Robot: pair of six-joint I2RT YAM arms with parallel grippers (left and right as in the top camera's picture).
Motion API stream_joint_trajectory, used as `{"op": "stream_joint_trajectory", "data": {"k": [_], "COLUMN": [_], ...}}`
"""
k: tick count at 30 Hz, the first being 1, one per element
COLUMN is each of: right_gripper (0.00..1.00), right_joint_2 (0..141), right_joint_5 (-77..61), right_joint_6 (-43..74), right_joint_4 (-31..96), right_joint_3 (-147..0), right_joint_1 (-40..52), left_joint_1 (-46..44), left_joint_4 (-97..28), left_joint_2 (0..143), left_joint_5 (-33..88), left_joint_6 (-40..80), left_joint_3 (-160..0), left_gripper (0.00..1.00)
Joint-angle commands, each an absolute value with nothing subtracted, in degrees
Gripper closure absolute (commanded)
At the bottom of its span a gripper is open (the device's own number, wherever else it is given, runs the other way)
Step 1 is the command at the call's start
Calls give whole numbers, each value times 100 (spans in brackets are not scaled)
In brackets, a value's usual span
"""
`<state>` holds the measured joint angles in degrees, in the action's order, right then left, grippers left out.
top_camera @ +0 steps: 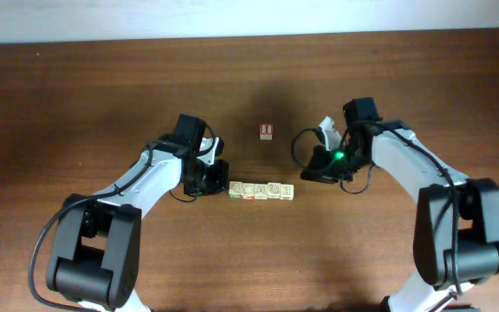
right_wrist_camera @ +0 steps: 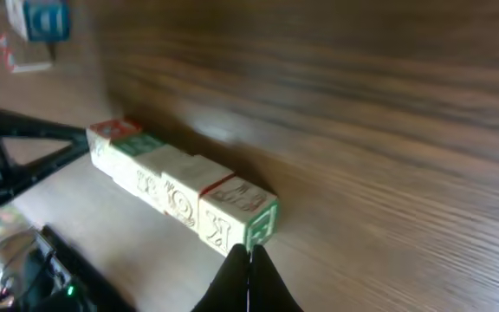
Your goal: Rotate 5 blocks
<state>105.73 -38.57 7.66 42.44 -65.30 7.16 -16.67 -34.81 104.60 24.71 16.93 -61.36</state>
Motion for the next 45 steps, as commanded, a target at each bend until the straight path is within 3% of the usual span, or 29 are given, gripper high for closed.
{"op": "stream_joint_trajectory", "data": {"k": [1, 27, 45], "right_gripper": [96, 96, 96], "right_joint_2": [10879, 11008, 10156], "right_joint_5": [-4180, -4613, -4235], "right_joint_6": [646, 729, 849], "right_joint_4": [4174, 3745, 4027], "right_joint_3": [-6230, -6010, -6121], "right_joint_1": [801, 1013, 1164], "left_joint_1": [-1688, -1688, -1688], "left_joint_4": [-3470, -3450, -3450], "left_joint_2": [10516, 10516, 10516], "left_joint_5": [2574, 2574, 2574], "left_joint_6": [1728, 1728, 1728], "left_joint_3": [-6110, -6110, -6110], "left_gripper": [100, 100, 100]}}
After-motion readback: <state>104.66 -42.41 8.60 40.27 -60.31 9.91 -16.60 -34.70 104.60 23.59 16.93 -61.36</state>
